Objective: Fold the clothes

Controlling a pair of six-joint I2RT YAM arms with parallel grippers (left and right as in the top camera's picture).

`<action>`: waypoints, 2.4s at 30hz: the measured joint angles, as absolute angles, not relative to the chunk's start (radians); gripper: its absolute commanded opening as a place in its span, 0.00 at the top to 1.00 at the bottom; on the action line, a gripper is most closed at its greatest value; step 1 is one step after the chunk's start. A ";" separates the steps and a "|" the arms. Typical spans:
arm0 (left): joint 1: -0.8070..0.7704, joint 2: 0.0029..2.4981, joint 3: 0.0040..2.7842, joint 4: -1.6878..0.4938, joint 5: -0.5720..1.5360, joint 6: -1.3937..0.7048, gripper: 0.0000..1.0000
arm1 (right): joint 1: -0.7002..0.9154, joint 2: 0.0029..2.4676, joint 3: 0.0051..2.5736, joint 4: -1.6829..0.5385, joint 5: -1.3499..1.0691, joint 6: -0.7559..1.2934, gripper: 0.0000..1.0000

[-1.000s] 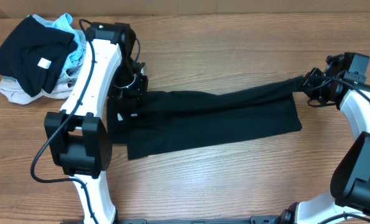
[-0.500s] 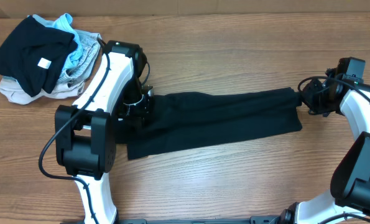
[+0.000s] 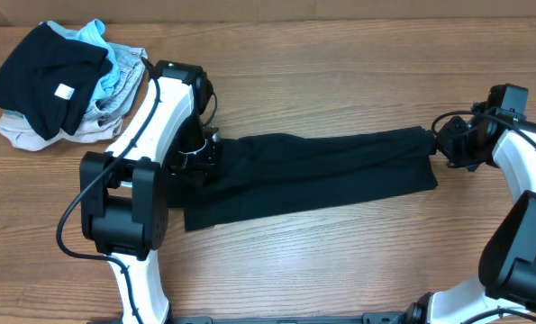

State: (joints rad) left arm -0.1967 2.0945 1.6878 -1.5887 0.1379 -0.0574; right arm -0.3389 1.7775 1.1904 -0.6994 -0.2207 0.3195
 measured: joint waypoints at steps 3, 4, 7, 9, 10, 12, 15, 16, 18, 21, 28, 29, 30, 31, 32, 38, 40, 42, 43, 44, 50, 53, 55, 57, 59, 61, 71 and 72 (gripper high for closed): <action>-0.197 2.094 1.688 -1.577 0.137 -0.061 0.83 | -0.338 1.777 1.190 -0.643 -0.222 0.314 0.31; -0.197 2.094 1.687 -1.575 0.136 -0.061 0.82 | -0.336 1.778 1.190 -0.628 -0.221 0.310 0.27; -0.197 2.094 1.687 -1.570 0.134 -0.069 0.84 | -0.326 1.782 1.190 -0.599 -0.221 0.290 0.26; -0.197 2.094 1.687 -1.570 0.134 -0.075 0.92 | -0.316 1.797 1.190 -0.586 -0.221 0.281 0.33; -0.197 2.094 1.687 -1.569 0.134 -0.076 0.94 | -0.311 1.809 1.190 -0.584 -0.222 0.276 0.37; -0.197 2.094 1.687 -1.563 0.131 -0.075 0.96 | -0.300 1.835 1.190 -0.584 -0.225 0.269 0.50; -0.197 2.094 1.687 -1.554 0.130 -0.076 0.96 | -0.290 1.866 1.190 -0.583 -0.228 0.263 0.79; -0.197 2.094 1.687 -1.551 0.130 -0.076 0.96 | -0.287 1.871 1.190 -0.584 -0.228 0.264 0.83; -0.197 2.094 1.687 -1.548 0.126 -0.076 0.96 | -0.288 1.873 1.191 -0.592 -0.228 0.258 0.91; -0.197 2.094 1.687 -1.548 0.121 -0.076 0.96 | -0.295 1.873 1.203 -0.666 -0.228 0.258 0.96; -0.197 2.094 1.687 -1.549 0.114 -0.076 0.96 | -0.337 1.857 1.248 -0.849 -0.227 0.262 0.84; -0.197 2.094 1.687 -1.549 0.114 -0.076 0.96 | -0.340 1.853 1.250 -0.873 -0.225 0.265 0.76; -0.197 2.094 1.687 -1.549 0.114 -0.075 0.96 | -0.340 1.850 1.250 -0.889 -0.218 0.268 0.76; -0.197 2.094 1.687 -1.549 0.112 -0.075 0.96 | -0.340 1.849 1.250 -0.902 -0.211 0.265 0.74; -0.197 2.094 1.687 -1.549 0.111 -0.075 0.96 | -0.340 1.849 1.251 -0.910 -0.201 0.263 0.70; -0.197 2.094 1.687 -1.527 0.113 -0.075 0.94 | -0.340 1.849 1.251 -0.901 -0.143 0.283 0.57; -0.197 2.094 1.687 -1.500 0.116 -0.075 0.91 | -0.340 1.849 1.251 -0.899 -0.131 0.284 0.57; -0.204 2.094 1.686 -1.460 0.116 -0.075 0.92 | -0.340 1.849 1.251 -0.888 -0.126 0.286 0.68; -0.208 2.094 1.680 -1.435 0.116 -0.075 0.92 | -0.340 1.849 1.251 -0.874 -0.124 0.280 0.76; -0.214 2.093 1.670 -1.408 0.116 -0.075 0.94 | -0.340 1.849 1.251 -0.861 -0.124 0.278 0.81; -0.242 2.089 1.509 -1.266 0.117 -0.076 0.96 | -0.340 1.848 1.257 -0.943 -0.127 0.289 0.85; -0.242 2.089 1.413 -1.260 0.119 -0.080 0.96 | -0.340 1.848 1.257 -1.026 -0.124 0.302 0.85; -0.237 2.088 1.379 -1.269 0.112 -0.094 0.96 | -0.341 1.848 1.257 -1.040 -0.111 0.314 0.84; -0.227 2.087 1.375 -1.285 0.089 -0.109 0.96 | -0.342 1.848 1.257 -1.016 -0.093 0.322 0.84; -0.206 2.087 1.375 -1.299 0.053 -0.125 0.96 | -0.347 1.848 1.257 -0.991 -0.088 0.328 0.83; -0.174 2.087 1.378 -1.311 0.010 -0.139 0.96 | -0.355 1.848 1.257 -0.954 -0.105 0.319 0.75; -0.004 2.087 1.459 -1.200 -0.095 -0.151 0.95 | -0.306 1.848 1.257 -0.891 -0.500 0.055 0.60; 0.001 2.087 1.465 -1.188 -0.097 -0.152 0.95 | -0.284 1.848 1.257 -0.899 -0.501 0.048 0.60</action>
